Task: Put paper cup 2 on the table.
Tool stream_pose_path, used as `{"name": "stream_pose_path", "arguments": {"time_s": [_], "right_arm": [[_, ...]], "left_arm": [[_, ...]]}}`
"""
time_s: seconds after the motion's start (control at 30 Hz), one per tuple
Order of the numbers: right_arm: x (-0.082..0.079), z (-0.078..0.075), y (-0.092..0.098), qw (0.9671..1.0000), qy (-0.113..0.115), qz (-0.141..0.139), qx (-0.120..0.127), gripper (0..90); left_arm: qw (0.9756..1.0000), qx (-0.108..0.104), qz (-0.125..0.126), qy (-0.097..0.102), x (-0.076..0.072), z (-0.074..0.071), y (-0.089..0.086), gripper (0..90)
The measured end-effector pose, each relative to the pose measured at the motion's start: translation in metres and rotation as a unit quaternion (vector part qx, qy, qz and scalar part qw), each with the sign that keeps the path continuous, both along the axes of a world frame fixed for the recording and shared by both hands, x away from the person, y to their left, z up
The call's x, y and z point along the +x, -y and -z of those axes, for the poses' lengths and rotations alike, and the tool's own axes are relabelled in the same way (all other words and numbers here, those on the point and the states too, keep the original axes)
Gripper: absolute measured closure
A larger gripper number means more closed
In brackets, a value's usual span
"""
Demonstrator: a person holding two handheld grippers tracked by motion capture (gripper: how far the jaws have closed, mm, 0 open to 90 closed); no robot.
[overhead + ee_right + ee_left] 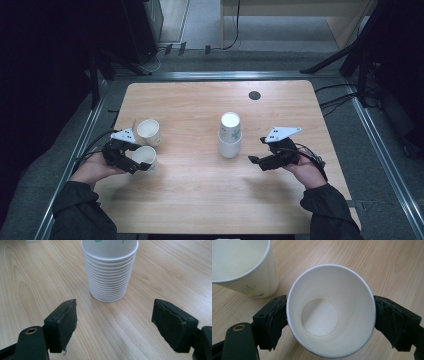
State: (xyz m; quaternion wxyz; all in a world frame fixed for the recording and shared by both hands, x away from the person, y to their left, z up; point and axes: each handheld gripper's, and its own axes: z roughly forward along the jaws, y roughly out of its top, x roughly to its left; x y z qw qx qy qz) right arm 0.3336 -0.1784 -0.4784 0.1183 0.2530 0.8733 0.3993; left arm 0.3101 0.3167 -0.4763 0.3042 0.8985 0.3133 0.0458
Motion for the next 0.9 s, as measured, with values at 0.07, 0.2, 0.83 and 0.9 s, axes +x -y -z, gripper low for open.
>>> {"name": "stream_pose_path", "arguments": {"time_s": [0.07,0.2,0.83,0.9], "right_arm": [[0.0,0.0,0.0,1.0,-0.002,0.0,0.0,20.8],[-0.001,-0.001,-0.001,1.0,-0.001,-0.003,0.002,20.8],[-0.002,-0.004,0.001,0.9998,0.007,-0.003,0.018,20.8],[-0.002,-0.003,0.001,0.9999,0.007,-0.004,0.015,20.8]], "left_arm": [[1.0,-0.001,-0.001,0.0,-0.001,-0.003,0.0,15.3],[0.9998,-0.018,-0.01,-0.001,-0.002,-0.01,-0.004,15.2],[0.9968,-0.07,-0.01,0.038,-0.006,-0.048,0.014,15.2],[0.9964,-0.073,-0.009,0.041,-0.005,-0.05,0.02,15.2]]}}
